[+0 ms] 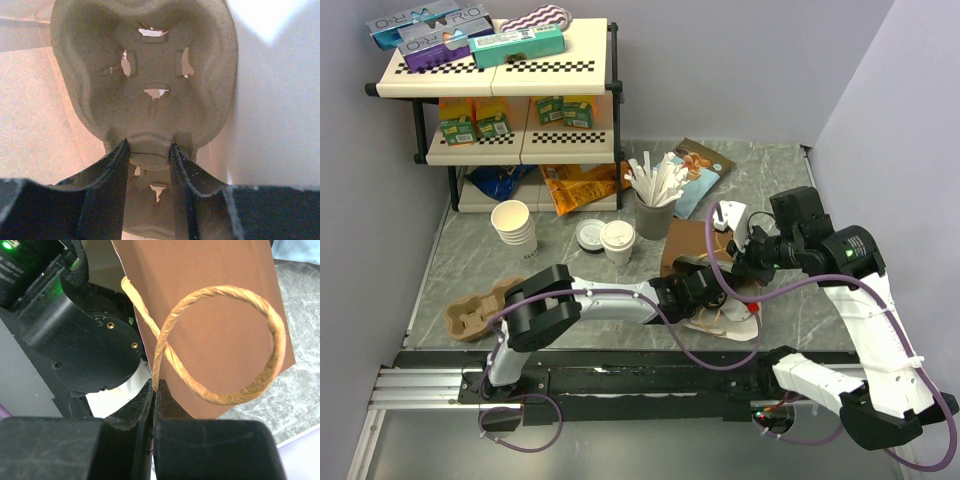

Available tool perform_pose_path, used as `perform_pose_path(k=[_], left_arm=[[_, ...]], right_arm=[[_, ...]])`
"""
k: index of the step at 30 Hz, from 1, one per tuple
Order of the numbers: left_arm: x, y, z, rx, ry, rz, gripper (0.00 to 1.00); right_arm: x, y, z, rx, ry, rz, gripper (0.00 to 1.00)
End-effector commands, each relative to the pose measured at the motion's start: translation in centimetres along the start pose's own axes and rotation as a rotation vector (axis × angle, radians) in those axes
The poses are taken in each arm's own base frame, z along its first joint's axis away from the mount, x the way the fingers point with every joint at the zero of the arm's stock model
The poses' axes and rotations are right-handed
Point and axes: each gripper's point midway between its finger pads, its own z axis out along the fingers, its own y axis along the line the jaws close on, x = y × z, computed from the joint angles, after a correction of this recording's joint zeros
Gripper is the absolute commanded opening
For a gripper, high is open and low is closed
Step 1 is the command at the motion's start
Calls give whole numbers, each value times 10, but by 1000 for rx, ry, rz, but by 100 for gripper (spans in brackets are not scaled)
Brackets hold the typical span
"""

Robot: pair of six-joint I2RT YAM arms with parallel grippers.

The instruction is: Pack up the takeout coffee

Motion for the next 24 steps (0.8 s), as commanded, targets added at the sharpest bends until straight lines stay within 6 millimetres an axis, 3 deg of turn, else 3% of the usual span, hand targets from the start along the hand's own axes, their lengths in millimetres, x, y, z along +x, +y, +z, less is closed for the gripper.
perform_pose_path(k=[1, 2, 6, 11, 20, 24], left_arm=[[15, 12, 6, -52, 81, 5, 13], [17, 14, 6, -61, 92, 0, 13], [18, 20, 4, -84, 98, 1, 42], [18, 22, 1, -88, 85, -17, 60], [17, 25, -7, -68, 68, -74, 69], [7, 26, -16, 28, -5, -200, 71]], right_arm=[[12, 24, -13, -69, 35, 57, 0], [13, 25, -13, -75, 41, 61, 0], [13, 25, -12, -70, 40, 67, 0], [13, 14, -12, -16, 46, 65, 0], [11, -2, -13, 57, 57, 45, 0], [19, -8, -10, 88, 83, 48, 0]])
